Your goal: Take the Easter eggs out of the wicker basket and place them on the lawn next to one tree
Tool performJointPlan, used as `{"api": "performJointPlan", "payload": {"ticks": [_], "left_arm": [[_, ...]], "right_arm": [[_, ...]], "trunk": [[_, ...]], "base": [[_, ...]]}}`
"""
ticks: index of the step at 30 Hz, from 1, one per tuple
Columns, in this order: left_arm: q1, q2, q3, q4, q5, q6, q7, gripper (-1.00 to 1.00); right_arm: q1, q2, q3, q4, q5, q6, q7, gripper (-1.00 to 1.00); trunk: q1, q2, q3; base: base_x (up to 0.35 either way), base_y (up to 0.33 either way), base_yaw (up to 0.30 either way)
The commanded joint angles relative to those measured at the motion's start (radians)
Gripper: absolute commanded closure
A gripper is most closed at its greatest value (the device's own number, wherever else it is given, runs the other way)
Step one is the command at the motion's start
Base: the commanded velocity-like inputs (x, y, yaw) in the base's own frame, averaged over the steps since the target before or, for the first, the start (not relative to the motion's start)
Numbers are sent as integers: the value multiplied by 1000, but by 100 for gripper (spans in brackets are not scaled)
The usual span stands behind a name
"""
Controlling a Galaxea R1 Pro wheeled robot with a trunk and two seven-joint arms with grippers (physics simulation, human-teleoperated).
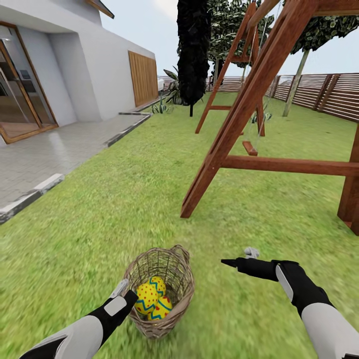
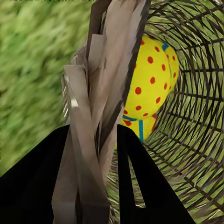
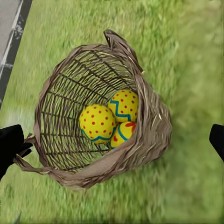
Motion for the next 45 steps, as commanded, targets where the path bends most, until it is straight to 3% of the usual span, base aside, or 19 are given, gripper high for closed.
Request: {"api": "performJointPlan", "payload": {"ticks": [1,11,12,14,16,19,22,24,26,28,31,34,37,45], "left_arm": [[0,-1,8,-3,-3,2,4,100],[0,1,8,-3,-3,6,-7,100],[0,1,8,-3,-3,7,-7,100],[0,1,8,-3,-3,7,-7,100],[0,1,8,-3,-3,6,-7,100],[0,2,8,-3,-3,6,-7,100],[0,2,8,-3,-3,4,-7,100],[0,1,8,-3,-3,4,-7,100],[0,2,8,-3,-3,3,-7,100],[0,1,6,-3,-3,3,-7,100],[0,-3,4,-1,-4,4,-7,100],[0,-9,3,0,-4,3,-7,100],[0,-10,3,0,-4,3,-7,100],[0,-10,3,0,-4,5,-7,100]], "right_arm": [[-1,0,-2,0,-7,9,0,-100],[1,0,-33,19,-6,9,-6,-100],[1,-8,-34,25,-3,9,-10,-100],[4,-51,-33,104,4,-9,-30,-100],[9,-78,-31,196,14,-84,-38,-100],[13,-79,-28,318,79,-207,-126,-100],[20,-79,-28,425,143,-337,-170,-100],[21,-79,-28,487,153,-412,-207,-100],[22,-77,-27,560,156,-475,-331,-100],[33,-76,-26,605,158,-506,-387,-100],[93,-74,-25,621,157,-553,-439,-100],[113,-73,-25,623,157,-569,-459,-100],[117,-74,-25,624,156,-614,-462,-100],[125,-74,-25,624,155,-623,-462,-100]], "trunk": [[-4,7,2],[-42,77,34],[-46,84,37],[-54,98,43],[-62,112,49],[-73,133,59],[-85,154,68],[-92,168,75],[-100,182,81],[-108,196,87],[-119,217,97],[-131,238,107],[-142,259,118],[-173,315,146]], "base": [[0,0,0],[0,0,0],[0,0,0],[0,0,0],[38,0,0],[202,0,0],[226,0,0],[65,0,0],[8,0,0],[1,0,0],[0,0,-92],[0,0,-269],[0,0,-276],[0,0,-277]]}}
